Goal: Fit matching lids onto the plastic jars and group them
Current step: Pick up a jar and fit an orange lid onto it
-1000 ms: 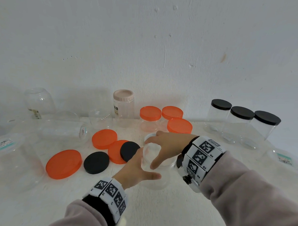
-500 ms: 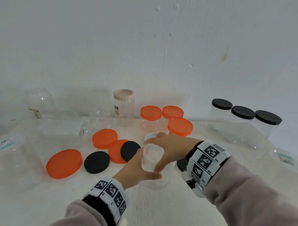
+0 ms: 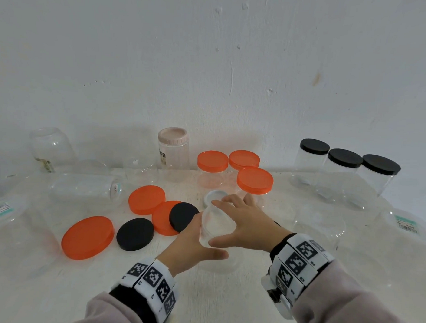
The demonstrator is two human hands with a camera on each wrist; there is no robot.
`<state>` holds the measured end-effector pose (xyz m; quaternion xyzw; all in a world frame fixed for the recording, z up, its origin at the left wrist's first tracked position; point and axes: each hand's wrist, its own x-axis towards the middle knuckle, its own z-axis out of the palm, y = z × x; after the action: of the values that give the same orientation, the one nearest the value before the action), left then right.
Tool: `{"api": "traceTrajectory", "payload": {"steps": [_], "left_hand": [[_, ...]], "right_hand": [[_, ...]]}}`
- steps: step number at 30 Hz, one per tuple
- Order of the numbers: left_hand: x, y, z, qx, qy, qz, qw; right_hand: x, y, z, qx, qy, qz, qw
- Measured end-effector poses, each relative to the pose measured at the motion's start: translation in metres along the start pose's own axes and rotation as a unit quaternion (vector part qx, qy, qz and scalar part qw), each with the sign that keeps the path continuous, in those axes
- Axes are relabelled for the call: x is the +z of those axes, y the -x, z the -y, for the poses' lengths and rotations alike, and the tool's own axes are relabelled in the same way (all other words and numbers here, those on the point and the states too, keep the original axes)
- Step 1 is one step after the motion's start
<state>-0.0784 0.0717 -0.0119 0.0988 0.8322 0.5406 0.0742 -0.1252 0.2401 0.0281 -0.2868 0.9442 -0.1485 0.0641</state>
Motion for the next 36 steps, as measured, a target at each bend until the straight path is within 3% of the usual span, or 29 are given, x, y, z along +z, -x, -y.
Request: {"api": "traceTrajectory", "payload": {"steps": [4,9,11,18,25,27,32,36], "left_hand": [[-0.004,-0.001,-0.006,0.011,-0.056,0.018,0.998],[-0.03,0.008,0.012,-0.045,-0.193,0.041,0.979],[-0.051,0.014,0.021,-0.082,-0.254,0.021,0.964],[-0.127,0.035,0.051,-0.17,-0.3,-0.061,0.937],[-0.156,0.043,0.083,-0.238,-0.372,-0.112,0.89],[-0.159,0.044,0.09,-0.253,-0.4,-0.117,0.873],[-0.165,0.048,0.105,-0.273,-0.408,-0.117,0.863],[-0.167,0.052,0.115,-0.287,-0.396,-0.12,0.864]], "right_hand": [[0.008,0.003,0.0,0.017,-0.034,-0.013,0.999],[0.01,0.006,0.004,0.026,-0.057,-0.01,0.998],[0.01,0.007,0.005,0.028,-0.054,-0.001,0.998],[0.004,0.007,0.001,0.035,-0.081,0.055,0.995],[-0.017,0.003,-0.005,0.009,-0.146,0.095,0.985],[-0.029,-0.005,-0.001,0.001,-0.155,0.065,0.986],[-0.047,-0.053,0.015,0.016,-0.168,-0.119,0.978],[-0.037,-0.103,0.028,0.044,-0.166,-0.149,0.974]]}}
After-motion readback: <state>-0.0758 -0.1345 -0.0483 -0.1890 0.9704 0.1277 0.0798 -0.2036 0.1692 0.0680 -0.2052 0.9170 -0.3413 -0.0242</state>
